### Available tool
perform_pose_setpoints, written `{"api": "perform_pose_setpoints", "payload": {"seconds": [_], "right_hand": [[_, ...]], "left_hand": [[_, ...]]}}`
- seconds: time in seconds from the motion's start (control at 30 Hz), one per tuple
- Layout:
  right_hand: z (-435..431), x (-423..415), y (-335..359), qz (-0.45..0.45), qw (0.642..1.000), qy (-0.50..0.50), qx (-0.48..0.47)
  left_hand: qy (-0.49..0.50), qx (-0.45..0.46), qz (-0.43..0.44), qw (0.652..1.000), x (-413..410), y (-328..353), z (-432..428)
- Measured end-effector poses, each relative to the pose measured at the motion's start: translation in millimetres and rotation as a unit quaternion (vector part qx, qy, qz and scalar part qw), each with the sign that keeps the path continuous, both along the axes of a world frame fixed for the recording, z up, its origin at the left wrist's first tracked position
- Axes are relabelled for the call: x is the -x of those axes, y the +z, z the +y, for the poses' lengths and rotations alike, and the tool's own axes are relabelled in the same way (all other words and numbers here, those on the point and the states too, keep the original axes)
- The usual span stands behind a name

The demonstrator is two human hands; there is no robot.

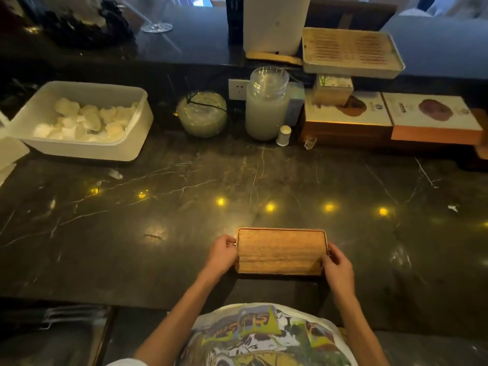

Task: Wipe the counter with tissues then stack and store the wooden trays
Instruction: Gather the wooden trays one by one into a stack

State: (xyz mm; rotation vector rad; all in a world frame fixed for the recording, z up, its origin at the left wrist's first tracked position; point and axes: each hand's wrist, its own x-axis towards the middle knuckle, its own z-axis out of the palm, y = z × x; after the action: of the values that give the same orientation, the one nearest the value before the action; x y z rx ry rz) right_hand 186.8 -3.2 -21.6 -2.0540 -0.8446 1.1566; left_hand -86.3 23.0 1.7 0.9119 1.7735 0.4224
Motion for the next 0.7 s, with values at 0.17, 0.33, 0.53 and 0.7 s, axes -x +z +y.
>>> {"api": "perform_pose_setpoints", "payload": {"seconds": [0.17,0.33,0.53,0.7], "right_hand": [[-7,1,0,0.037,0.999,0.012,-0.004],[-8,-4,1,0.082,0.997,0.001,-0.006],[-3,-14,-1,0.12,0.992,0.002,0.026],[3,-19,-2,0.177,0.984,-0.002,0.026]], "left_hand": [[-0.008,-0.02,-0.048,0.999,3,-5,-7],[-0.015,-0.031,-0.072,0.997,-6,-9,-11],[0.009,-0.035,-0.078,0.996,-10,-9,-10],[0.044,-0.024,-0.125,0.991,-16,-11,-7]]}}
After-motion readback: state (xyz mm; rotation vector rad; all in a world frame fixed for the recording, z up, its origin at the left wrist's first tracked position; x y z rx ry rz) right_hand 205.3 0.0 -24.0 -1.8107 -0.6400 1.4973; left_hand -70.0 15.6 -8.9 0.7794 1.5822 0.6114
